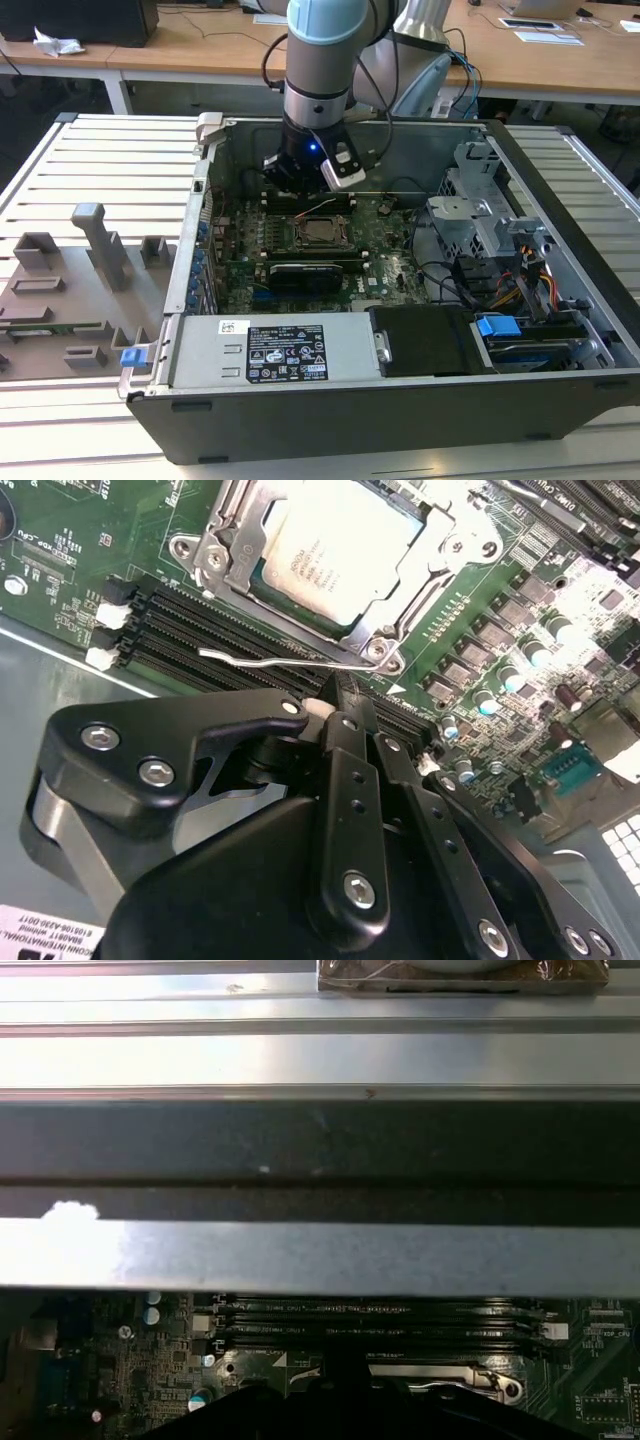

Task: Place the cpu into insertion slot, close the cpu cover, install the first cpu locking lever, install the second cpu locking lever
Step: 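Install the first cpu locking lever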

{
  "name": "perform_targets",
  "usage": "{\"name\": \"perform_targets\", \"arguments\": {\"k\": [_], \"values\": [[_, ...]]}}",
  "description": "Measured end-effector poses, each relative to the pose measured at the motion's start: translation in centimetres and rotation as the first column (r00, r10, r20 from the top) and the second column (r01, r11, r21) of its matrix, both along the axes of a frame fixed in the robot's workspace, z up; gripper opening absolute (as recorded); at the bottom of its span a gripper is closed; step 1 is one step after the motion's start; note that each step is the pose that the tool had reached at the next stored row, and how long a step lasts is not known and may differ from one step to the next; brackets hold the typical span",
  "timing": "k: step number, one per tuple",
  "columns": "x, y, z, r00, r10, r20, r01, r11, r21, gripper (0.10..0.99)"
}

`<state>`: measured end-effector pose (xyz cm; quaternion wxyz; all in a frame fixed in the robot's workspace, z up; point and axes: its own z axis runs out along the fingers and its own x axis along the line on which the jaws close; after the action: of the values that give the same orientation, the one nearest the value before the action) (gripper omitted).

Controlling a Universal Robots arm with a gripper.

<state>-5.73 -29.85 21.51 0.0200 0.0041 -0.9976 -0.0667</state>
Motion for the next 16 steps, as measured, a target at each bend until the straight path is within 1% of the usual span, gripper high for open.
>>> {"name": "perform_targets", "arguments": {"k": [7, 12, 14, 16], "values": [[0.00, 0.00, -0.61, 1.0000, 0.000, 0.0000, 0.000, 1.0000, 0.000, 0.106], [0.04, 0.00, -0.77, 1.0000, 0.000, -0.0001, 0.000, 1.0000, 0.000, 0.106], [0.28, 0.01, -0.77, 1.0000, 0.000, 0.0000, 0.000, 1.0000, 0.000, 0.106], [0.74, 0.01, -0.77, 1.0000, 0.000, 0.0000, 0.000, 1.0000, 0.000, 0.106]]}}
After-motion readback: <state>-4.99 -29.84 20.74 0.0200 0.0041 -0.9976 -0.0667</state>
